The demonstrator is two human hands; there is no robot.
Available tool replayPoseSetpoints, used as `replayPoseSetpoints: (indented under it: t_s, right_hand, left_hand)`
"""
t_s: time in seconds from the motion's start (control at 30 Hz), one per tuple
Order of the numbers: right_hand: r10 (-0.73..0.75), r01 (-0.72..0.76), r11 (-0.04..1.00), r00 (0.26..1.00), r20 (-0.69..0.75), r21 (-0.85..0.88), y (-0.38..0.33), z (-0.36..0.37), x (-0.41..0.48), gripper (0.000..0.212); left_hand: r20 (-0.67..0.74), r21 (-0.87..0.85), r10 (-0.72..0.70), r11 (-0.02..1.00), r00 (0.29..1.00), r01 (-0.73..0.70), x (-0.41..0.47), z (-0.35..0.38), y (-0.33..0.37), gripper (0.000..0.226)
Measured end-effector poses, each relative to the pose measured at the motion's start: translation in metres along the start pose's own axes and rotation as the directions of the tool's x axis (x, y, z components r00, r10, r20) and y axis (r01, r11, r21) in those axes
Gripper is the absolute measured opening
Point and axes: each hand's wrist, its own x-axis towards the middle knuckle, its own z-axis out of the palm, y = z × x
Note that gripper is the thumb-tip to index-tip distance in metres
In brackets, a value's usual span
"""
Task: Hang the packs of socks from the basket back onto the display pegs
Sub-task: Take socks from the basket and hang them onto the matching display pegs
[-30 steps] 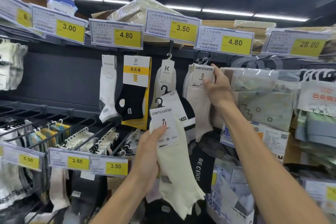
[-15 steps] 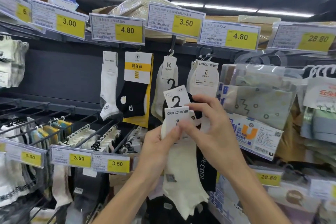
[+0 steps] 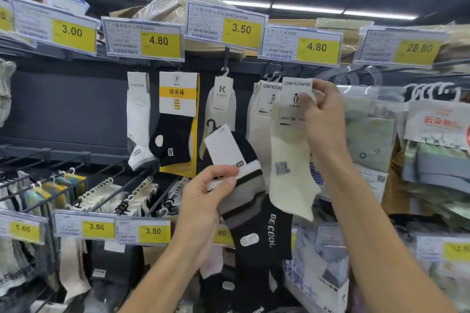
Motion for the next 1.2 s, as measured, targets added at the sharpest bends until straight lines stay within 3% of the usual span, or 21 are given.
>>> replayPoseSetpoints:
  t_s: [0.2,0.33,0.53,0.63,0.73,0.93,1.07,1.2]
  right_hand:
    - [-0.022,0.032,0.993,0.996,0.086,-0.110,0.014,0.021,0.023,0.020]
    - [-0.032,0.044,0.966,0.998,0.048,-0.256,0.024,0.028,0.029,0.028]
    - [-0.067,0.093,0.933,0.994,0.087,-0.348,0.010,0.016,-0.016,0.060]
    - [-0.119,0.130,0.988,0.984,0.129,-0.080,-0.001,-0.007,-0.080,0.046]
    - [-0.038,0.008,0.995,0.956,0.290,0.103,0.000,-0.024,-0.140,0.035]
    - [0.134,-0.161,0.986,0.921,0.366,0.044,0.041,-0.051,-0.217,0.031]
    - [0.261,-0.292,0.955,0.902,0.344,0.042,0.073,-0.070,-0.254,0.033]
    - [0.353,-0.372,0.928,0.887,0.299,0.010,0.112,-0.068,-0.260,0.035]
  left_hand:
    - [0.042,-0.032,-0.027,0.999,0.999,0.028,-0.005,-0.001,0.007,0.013]
    - [0.091,-0.010,-0.050,0.999,0.995,0.052,-0.011,-0.004,0.018,0.010]
    - [0.178,0.082,0.029,0.996,0.984,-0.044,-0.032,-0.007,0.016,0.012]
    - [0.181,0.225,0.129,0.960,0.975,-0.169,-0.044,-0.010,0.007,0.011]
    - [0.247,0.352,0.165,0.903,0.955,-0.247,-0.056,-0.014,-0.004,0.016]
    - [0.388,0.587,-0.039,0.780,0.921,-0.214,-0.091,-0.026,-0.043,0.021]
    - [0.372,0.643,-0.220,0.762,0.902,-0.080,-0.110,-0.045,-0.071,0.019]
    - [0.274,0.627,-0.249,0.779,0.929,0.025,-0.110,-0.058,-0.097,0.026]
